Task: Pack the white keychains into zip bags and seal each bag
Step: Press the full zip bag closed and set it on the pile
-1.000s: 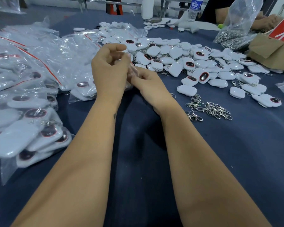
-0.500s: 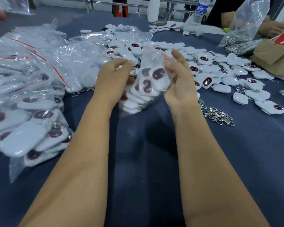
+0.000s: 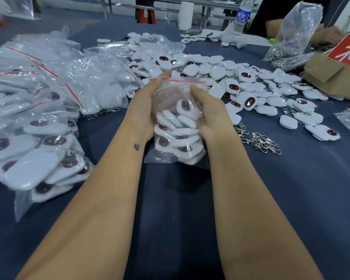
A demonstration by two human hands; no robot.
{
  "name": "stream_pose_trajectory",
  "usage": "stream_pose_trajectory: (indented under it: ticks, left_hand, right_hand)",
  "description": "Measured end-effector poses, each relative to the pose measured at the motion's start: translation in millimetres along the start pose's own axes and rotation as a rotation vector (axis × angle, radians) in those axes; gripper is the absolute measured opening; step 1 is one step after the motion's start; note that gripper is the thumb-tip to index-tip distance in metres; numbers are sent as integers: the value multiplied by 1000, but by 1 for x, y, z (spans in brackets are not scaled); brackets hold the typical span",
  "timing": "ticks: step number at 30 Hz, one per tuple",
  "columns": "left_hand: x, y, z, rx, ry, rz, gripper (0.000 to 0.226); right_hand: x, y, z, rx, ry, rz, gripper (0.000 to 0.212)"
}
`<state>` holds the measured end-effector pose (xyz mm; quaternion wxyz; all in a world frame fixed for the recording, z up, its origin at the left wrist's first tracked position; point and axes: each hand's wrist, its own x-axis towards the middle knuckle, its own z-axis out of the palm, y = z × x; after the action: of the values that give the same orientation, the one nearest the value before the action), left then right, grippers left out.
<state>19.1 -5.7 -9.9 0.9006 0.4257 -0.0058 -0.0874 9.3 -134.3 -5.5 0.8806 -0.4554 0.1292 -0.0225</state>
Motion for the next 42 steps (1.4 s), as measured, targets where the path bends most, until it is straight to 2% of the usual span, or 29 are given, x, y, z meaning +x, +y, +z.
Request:
stream_pose_trajectory:
  ticks: [2, 4, 5, 7, 11, 15, 19, 21, 23, 26, 30, 33, 38, 42]
  left_hand:
    - [1, 0, 0, -26, 0, -62, 38]
    - [2, -1, 0, -1, 28, -92, 50]
    - [3, -2, 0, 14, 69, -72, 46]
    - [6, -3, -1, 65, 146, 2, 30]
    - [10, 0, -7, 97, 193, 105, 14]
    - [7, 1, -8, 108, 133, 144, 17]
    - [6, -1, -6, 96, 156, 185, 18]
    - [7, 1, -7, 74, 187, 177, 17]
    - [8, 2, -9, 73, 209, 168, 19]
    - [8, 3, -9, 59, 204, 137, 16]
    - [10, 2, -12, 52, 210, 109, 14]
    - [12, 2, -12, 105, 246, 148, 16]
    - [11, 1, -13, 119, 284, 196, 19]
    - [6, 0, -10, 103, 230, 185, 21]
  right_hand:
    - [1, -1, -2, 37, -9, 4, 29]
    - [2, 0, -1, 27, -1, -26, 17]
    - [3, 0, -2, -2, 16, -58, 12]
    - [4, 0, -4, -68, 58, -111, 15]
    - [3, 1, -5, -105, 97, -114, 19]
    - [5, -1, -10, -192, 143, -206, 28]
    - [5, -4, -17, -584, 126, -460, 37]
    - [4, -3, -17, -644, 121, -486, 37]
    - [4, -3, -15, -624, 127, -454, 33]
    - [3, -3, -14, -447, 156, -380, 27]
    - [1, -2, -13, -294, 147, -418, 25]
    - [2, -1, -13, -312, 141, -428, 24]
    - [3, 1, -9, -325, 44, -306, 16]
    - [5, 3, -9, -403, 86, -357, 19]
